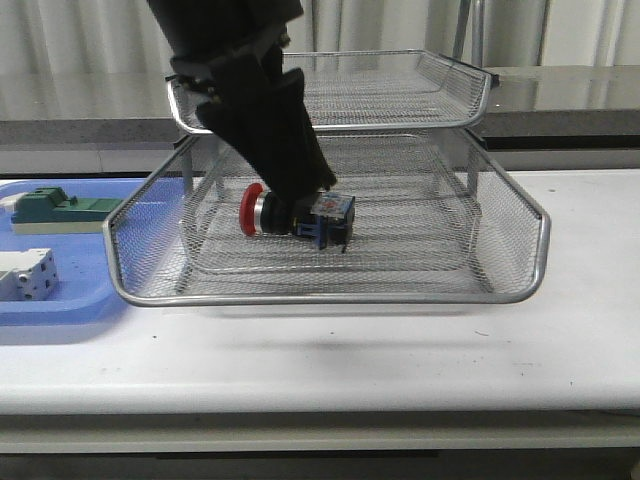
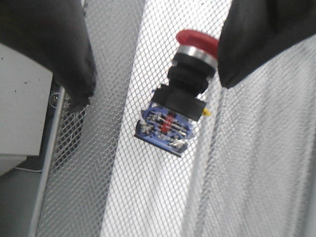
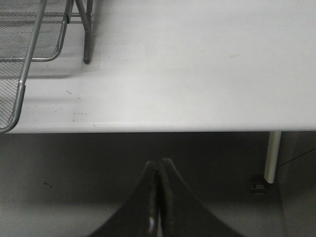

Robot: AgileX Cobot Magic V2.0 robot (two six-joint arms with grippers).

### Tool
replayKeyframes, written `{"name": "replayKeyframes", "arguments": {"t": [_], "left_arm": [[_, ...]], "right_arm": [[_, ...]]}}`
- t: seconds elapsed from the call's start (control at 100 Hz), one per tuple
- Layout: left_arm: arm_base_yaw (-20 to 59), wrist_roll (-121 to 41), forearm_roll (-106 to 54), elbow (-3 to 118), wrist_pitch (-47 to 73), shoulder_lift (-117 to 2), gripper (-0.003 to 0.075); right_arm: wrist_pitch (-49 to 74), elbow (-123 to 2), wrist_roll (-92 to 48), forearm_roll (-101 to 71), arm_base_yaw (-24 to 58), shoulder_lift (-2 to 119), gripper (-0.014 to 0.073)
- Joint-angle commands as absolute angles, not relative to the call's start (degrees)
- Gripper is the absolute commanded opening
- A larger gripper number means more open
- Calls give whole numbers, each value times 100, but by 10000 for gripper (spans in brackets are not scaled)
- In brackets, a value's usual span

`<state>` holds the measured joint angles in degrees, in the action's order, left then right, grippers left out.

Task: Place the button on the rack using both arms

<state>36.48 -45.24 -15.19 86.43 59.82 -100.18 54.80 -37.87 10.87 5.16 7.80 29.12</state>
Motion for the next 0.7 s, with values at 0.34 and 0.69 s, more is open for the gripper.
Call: {"name": "replayKeyframes", "arguments": {"t": [0.34,0.69], "left_arm": [[3540,-3131,-170,8830,6039,-8541,491],[2105,-2844,-448,8568,5704,-7517,435]], "right_arm": [[5186,-3988,1063,603,769,2929,-68],[5186,-3988,1063,603,769,2929,-68]]}}
